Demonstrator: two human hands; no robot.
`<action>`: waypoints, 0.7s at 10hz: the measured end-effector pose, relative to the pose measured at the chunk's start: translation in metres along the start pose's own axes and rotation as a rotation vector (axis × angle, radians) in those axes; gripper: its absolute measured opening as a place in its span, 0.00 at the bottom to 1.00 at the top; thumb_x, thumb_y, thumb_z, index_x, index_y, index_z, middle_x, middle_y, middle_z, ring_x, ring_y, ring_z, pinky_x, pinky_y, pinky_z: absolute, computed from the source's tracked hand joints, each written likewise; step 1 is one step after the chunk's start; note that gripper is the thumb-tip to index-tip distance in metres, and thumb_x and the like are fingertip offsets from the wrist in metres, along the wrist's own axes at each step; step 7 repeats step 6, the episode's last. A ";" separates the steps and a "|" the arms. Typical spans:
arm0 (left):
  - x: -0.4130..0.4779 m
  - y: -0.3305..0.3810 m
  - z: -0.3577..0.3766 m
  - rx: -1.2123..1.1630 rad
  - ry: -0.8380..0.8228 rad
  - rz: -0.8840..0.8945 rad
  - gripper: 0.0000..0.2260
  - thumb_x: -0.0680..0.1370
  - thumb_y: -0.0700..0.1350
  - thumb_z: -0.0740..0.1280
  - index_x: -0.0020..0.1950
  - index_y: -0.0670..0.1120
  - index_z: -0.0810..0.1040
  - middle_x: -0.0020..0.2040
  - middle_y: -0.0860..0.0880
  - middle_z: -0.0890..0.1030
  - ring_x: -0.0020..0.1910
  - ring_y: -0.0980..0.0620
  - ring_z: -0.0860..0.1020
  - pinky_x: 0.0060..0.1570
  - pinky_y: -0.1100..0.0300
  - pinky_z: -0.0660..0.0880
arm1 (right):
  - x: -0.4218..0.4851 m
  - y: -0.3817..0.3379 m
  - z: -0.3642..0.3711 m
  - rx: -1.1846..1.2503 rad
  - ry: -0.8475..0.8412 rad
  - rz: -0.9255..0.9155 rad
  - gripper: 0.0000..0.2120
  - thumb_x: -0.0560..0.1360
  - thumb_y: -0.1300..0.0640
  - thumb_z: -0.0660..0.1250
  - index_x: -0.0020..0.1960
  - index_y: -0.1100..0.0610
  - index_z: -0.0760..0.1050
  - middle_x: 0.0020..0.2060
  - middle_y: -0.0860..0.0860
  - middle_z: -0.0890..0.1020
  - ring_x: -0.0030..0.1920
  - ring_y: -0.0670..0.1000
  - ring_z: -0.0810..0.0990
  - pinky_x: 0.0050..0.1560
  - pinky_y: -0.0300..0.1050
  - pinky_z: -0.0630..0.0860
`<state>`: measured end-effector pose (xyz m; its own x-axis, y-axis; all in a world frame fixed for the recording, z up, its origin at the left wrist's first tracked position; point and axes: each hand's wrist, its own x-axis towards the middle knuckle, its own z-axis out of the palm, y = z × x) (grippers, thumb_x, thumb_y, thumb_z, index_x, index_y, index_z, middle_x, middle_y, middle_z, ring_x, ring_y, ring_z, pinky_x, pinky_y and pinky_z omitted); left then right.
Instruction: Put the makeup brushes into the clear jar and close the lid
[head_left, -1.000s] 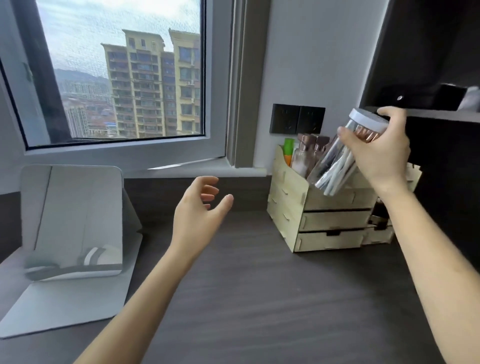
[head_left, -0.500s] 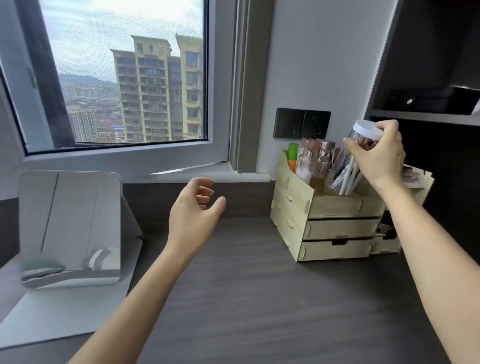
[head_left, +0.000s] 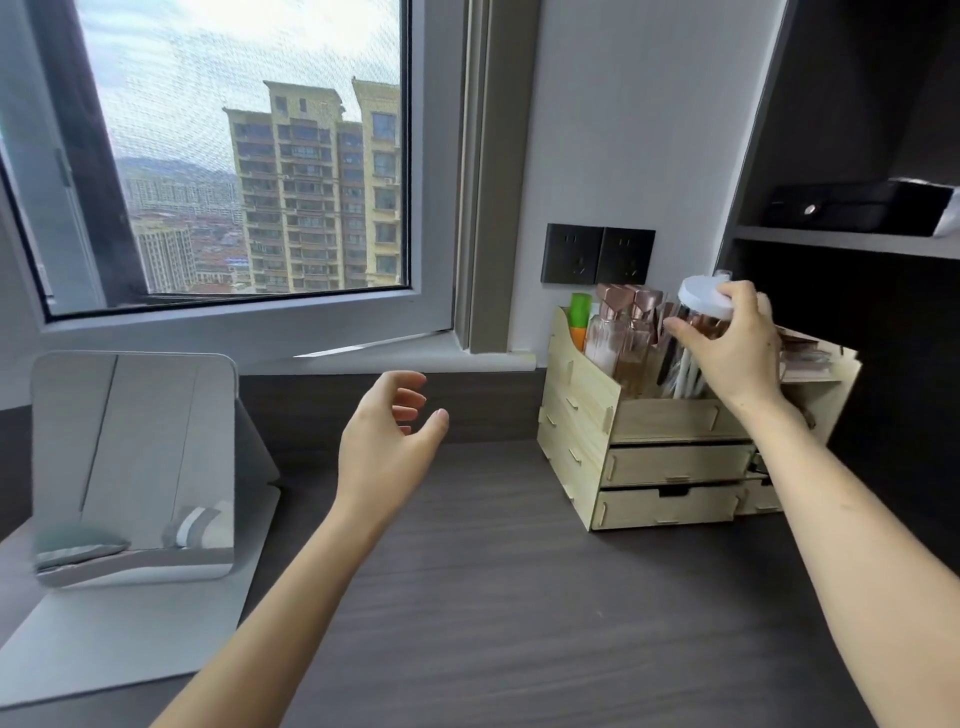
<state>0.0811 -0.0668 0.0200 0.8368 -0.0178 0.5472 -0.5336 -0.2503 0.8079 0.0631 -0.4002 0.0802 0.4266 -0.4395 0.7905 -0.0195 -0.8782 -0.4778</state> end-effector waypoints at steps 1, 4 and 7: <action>0.000 0.001 0.003 0.001 -0.001 0.000 0.12 0.72 0.42 0.70 0.54 0.50 0.75 0.46 0.51 0.79 0.47 0.52 0.78 0.48 0.56 0.75 | 0.011 -0.005 0.005 -0.061 -0.124 0.034 0.29 0.68 0.48 0.74 0.62 0.60 0.69 0.58 0.64 0.74 0.57 0.62 0.74 0.55 0.50 0.70; 0.003 0.003 0.007 0.015 0.001 -0.005 0.12 0.72 0.42 0.70 0.55 0.49 0.75 0.47 0.51 0.79 0.47 0.52 0.78 0.47 0.57 0.75 | 0.012 -0.004 0.013 -0.156 -0.168 0.104 0.29 0.68 0.48 0.74 0.62 0.61 0.70 0.56 0.64 0.77 0.56 0.63 0.75 0.53 0.51 0.71; 0.001 0.003 0.006 0.009 -0.003 -0.001 0.12 0.72 0.43 0.70 0.55 0.50 0.75 0.47 0.51 0.79 0.48 0.52 0.78 0.48 0.55 0.75 | 0.000 -0.013 0.006 -0.261 -0.225 0.126 0.36 0.70 0.47 0.72 0.71 0.56 0.60 0.64 0.64 0.68 0.60 0.65 0.72 0.57 0.54 0.72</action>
